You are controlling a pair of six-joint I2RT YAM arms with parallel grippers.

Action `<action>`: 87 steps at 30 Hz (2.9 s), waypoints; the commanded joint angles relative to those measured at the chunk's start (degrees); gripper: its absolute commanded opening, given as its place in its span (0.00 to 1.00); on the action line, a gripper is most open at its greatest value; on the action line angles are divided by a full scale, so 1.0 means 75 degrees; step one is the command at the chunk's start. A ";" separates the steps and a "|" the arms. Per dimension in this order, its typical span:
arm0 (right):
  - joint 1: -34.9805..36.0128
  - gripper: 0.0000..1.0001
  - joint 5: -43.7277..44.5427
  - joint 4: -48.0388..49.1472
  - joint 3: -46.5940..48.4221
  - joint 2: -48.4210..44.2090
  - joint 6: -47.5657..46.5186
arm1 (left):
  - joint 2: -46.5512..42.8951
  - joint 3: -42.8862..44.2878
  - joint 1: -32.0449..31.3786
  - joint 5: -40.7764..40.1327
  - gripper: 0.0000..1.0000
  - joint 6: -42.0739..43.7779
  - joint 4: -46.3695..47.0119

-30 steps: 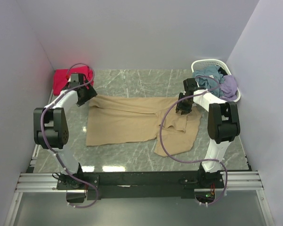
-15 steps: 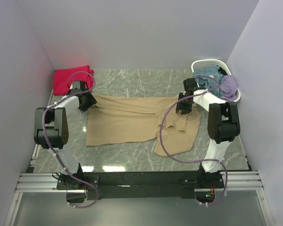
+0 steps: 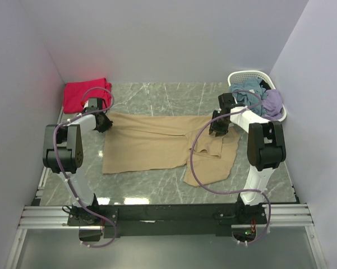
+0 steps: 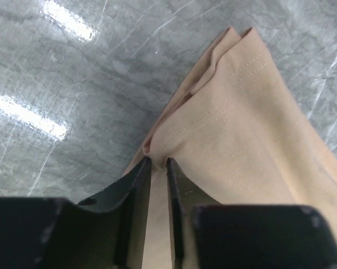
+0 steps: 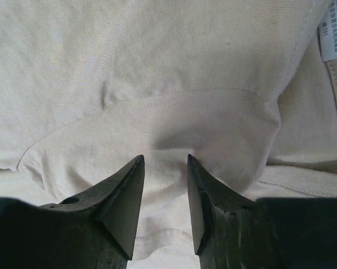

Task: Fold and stack the t-shirts
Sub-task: Fold the tshirt

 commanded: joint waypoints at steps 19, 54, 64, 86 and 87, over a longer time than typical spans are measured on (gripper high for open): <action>-0.0020 0.44 -0.0014 0.0149 0.0033 -0.0327 -0.0113 | -0.0617 0.0256 0.0001 -0.0610 0.01 0.0134 -0.0403; -0.0102 0.45 0.0279 0.0488 0.0900 0.0212 0.0238 | 0.0693 0.1404 -0.0139 0.3632 0.90 -0.0053 0.1272; -0.0243 0.45 0.0408 -0.0272 0.1650 0.1091 0.0496 | 0.1386 0.1381 -0.0315 0.3202 0.89 0.0181 0.0816; -0.0500 0.47 -0.0412 -0.1926 0.6513 0.3986 0.0497 | 0.3084 0.3758 0.0552 0.2601 0.90 0.1119 -0.0626; -0.0500 0.47 -0.0633 -0.1775 0.6583 0.3986 0.0438 | 0.3143 0.3956 0.0575 0.2660 0.90 0.1142 -0.0649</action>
